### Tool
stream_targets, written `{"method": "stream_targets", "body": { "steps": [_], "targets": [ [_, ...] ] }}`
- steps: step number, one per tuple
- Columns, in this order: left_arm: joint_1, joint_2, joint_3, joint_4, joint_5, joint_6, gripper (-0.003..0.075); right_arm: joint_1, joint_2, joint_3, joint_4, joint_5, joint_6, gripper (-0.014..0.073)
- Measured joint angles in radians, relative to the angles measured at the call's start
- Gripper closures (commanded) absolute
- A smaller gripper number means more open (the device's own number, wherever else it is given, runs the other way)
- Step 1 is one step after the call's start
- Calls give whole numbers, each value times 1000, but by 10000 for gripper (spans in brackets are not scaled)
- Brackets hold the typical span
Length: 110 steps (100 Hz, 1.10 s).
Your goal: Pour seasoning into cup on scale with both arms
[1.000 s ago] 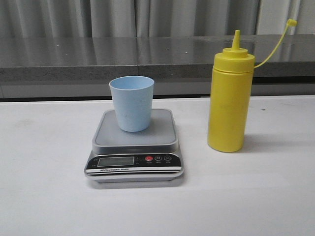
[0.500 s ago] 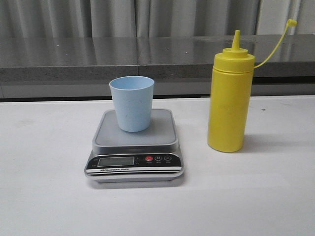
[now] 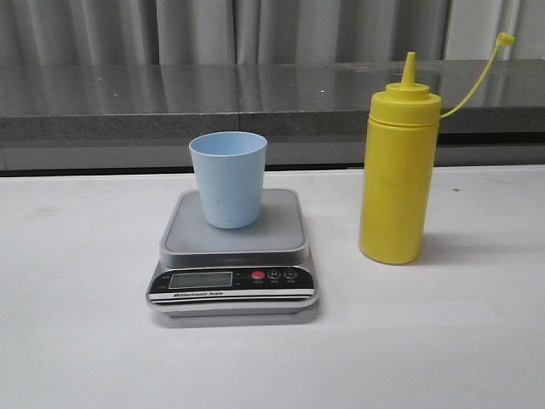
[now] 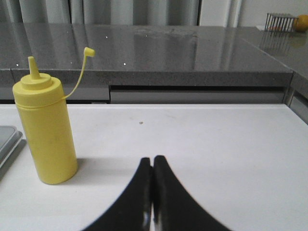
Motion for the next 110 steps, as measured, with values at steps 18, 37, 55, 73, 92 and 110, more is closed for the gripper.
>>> {"method": "stream_targets", "body": {
  "steps": [18, 37, 55, 73, 92, 110],
  "targets": [
    [0, 0, 0, 0, 0, 0, 682, 0, 138, -88, 0, 56, 0, 661],
    [0, 0, 0, 0, 0, 0, 682, 0, 316, -153, 0, 58, 0, 661],
    [0, 0, 0, 0, 0, 0, 682, 14, 445, -169, 0, -21, 0, 661],
    [0, 0, 0, 0, 0, 0, 682, 85, 550, -169, -1, -108, 0, 661],
    [0, 0, 0, 0, 0, 0, 682, 171, 655, -169, -5, -167, 0, 655],
    [0, 0, 0, 0, 0, 0, 682, 243, 757, -169, -5, -239, 0, 431]
  ]
}}
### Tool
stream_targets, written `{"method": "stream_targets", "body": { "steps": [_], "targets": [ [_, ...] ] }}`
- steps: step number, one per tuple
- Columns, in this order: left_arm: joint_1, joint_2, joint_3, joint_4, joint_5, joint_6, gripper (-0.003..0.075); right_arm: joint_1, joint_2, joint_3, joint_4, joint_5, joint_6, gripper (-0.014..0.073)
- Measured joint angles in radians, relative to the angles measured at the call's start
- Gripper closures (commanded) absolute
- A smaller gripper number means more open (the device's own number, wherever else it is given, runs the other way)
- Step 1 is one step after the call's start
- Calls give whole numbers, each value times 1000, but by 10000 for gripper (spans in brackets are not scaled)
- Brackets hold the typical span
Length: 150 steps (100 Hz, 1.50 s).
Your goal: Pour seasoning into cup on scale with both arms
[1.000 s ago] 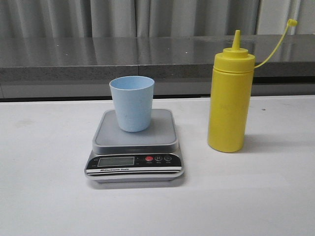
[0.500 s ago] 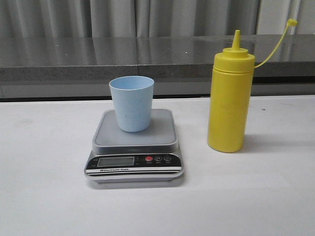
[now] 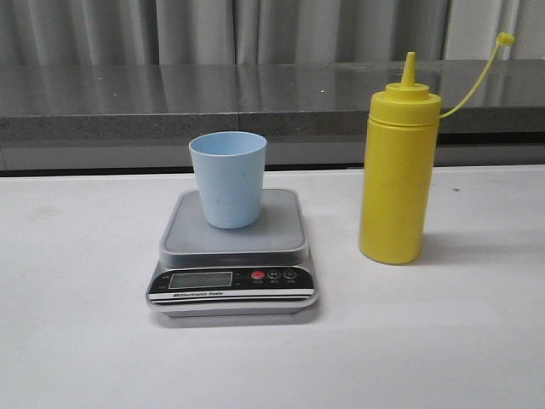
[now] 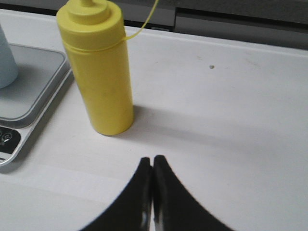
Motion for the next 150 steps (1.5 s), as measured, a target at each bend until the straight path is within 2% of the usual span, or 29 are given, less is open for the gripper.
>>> {"method": "stream_targets", "body": {
  "steps": [15, 20, 29, 52, 97, 117, 134, 150],
  "targets": [
    [0, 0, 0, 0, 0, 0, 682, 51, 79, -1, 0, -90, 0, 11],
    [0, 0, 0, 0, 0, 0, 682, 60, 107, -2, 0, -121, -2, -77],
    [0, 0, 0, 0, 0, 0, 682, 67, 155, -2, -1, -180, -2, -37],
    [0, 0, 0, 0, 0, 0, 682, 69, 309, -5, -2, -351, -2, -38],
    [0, 0, 0, 0, 0, 0, 682, 126, 693, -15, -32, -857, 19, -38],
    [0, 0, 0, 0, 0, 0, 682, 126, 797, -67, -25, -898, 20, -38],
    [0, 0, 0, 0, 0, 0, 682, 126, 824, -127, 48, -900, 45, -38],
    [0, 0, 0, 0, 0, 0, 682, 126, 870, -185, 60, -900, 81, -38]
  ]
}}
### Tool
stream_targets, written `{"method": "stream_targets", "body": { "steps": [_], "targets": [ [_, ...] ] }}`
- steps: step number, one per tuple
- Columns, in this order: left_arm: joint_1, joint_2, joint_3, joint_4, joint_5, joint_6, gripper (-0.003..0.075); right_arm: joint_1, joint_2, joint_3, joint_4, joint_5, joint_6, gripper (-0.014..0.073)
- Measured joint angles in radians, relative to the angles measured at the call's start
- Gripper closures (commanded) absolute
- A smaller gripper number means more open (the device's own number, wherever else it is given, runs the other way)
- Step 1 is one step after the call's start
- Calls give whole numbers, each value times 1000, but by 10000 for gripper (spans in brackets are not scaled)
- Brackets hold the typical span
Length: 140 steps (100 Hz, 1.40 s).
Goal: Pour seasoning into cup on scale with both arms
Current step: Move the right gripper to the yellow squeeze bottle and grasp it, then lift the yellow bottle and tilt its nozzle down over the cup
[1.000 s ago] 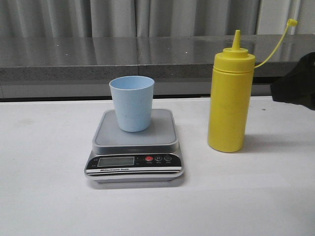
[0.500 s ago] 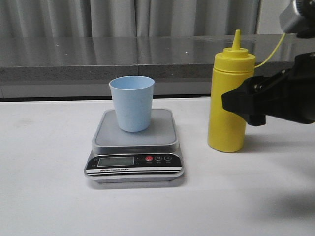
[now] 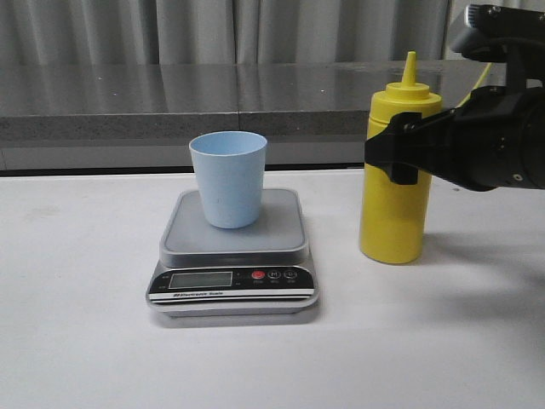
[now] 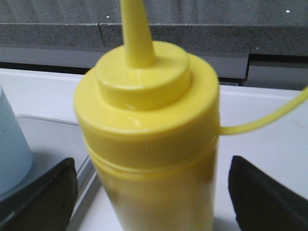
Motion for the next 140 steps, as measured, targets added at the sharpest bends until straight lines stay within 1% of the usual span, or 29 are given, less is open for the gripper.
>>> {"method": "stream_targets", "body": {
  "steps": [13, 35, 50, 55, 60, 61, 62, 67, 73, 74, 79, 86, 96, 109, 126, 140],
  "targets": [
    [0, 0, 0, 0, 0, 0, 682, 0, 46, -35, -2, 2, 29, -38],
    [0, 0, 0, 0, 0, 0, 682, 0, 122, -95, -2, 4, 37, -38],
    [0, 0, 0, 0, 0, 0, 682, 0, 141, -127, -2, 6, 37, -29],
    [0, 0, 0, 0, 0, 0, 682, 0, 143, -133, -2, 6, 37, -1],
    [0, 0, 0, 0, 0, 0, 682, 0, 145, -133, -2, 6, 37, 49],
    [0, 0, 0, 0, 0, 0, 682, 0, 145, -133, -2, 6, 37, 76],
    [0, 0, 0, 0, 0, 0, 682, 0, 145, -133, -2, 6, 37, 76],
    [0, 0, 0, 0, 0, 0, 682, 0, 145, -133, -2, 6, 37, 148],
    [0, 0, 0, 0, 0, 0, 682, 0, 145, -133, -2, 6, 38, 260],
    [0, 0, 0, 0, 0, 0, 682, 0, 145, -133, -2, 6, 38, 260],
    [0, 0, 0, 0, 0, 0, 682, 0, 145, -133, -2, 6, 38, 344],
    [0, 0, 0, 0, 0, 0, 682, 0, 145, -133, -2, 6, 38, 431],
    [0, 0, 0, 0, 0, 0, 682, 0, 145, -133, -2, 6, 38, 524],
    [0, 0, 0, 0, 0, 0, 682, 0, 145, -133, -2, 6, 36, 570],
    [0, 0, 0, 0, 0, 0, 682, 0, 142, -133, -4, 6, 11, 570],
    [0, 0, 0, 0, 0, 0, 682, 0, 131, -154, -14, 45, -48, 570]
  ]
}}
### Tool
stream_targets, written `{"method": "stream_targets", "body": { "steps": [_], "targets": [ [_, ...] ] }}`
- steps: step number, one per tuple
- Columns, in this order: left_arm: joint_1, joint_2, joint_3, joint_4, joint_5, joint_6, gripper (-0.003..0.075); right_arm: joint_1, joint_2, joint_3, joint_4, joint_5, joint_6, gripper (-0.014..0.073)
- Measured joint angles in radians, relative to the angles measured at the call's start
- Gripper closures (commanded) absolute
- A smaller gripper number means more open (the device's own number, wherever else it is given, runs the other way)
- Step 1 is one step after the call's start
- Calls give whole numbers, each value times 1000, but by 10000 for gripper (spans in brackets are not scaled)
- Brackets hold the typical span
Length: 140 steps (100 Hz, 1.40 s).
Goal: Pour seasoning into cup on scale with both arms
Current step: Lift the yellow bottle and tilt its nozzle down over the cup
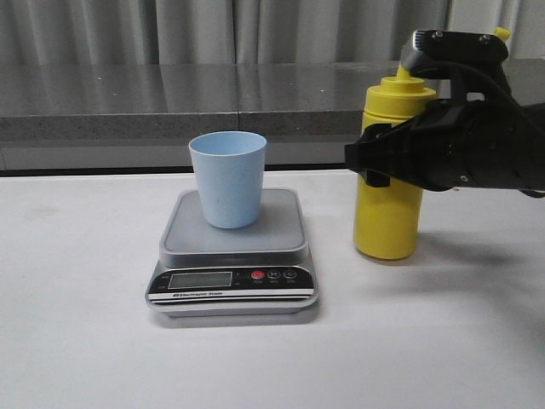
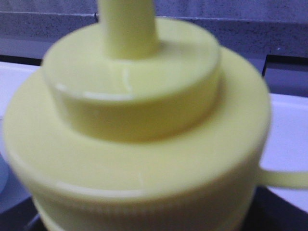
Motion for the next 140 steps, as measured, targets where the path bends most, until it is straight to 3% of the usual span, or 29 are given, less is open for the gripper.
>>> {"method": "stream_targets", "body": {
  "steps": [27, 64, 84, 111, 140],
  "targets": [
    [0, 0, 0, 0, 0, 0, 682, 0, 1, -156, -175, 224, -145, 570],
    [0, 0, 0, 0, 0, 0, 682, 5, 1, -382, -574, 657, -193, 570],
    [0, 0, 0, 0, 0, 0, 682, 42, 1, -495, -856, 911, -195, 570],
    [0, 0, 0, 0, 0, 0, 682, 120, 1, -549, -1168, 1030, -197, 570],
    [0, 0, 0, 0, 0, 0, 682, 209, 10, -560, -1372, 1113, -197, 570]
  ]
}}
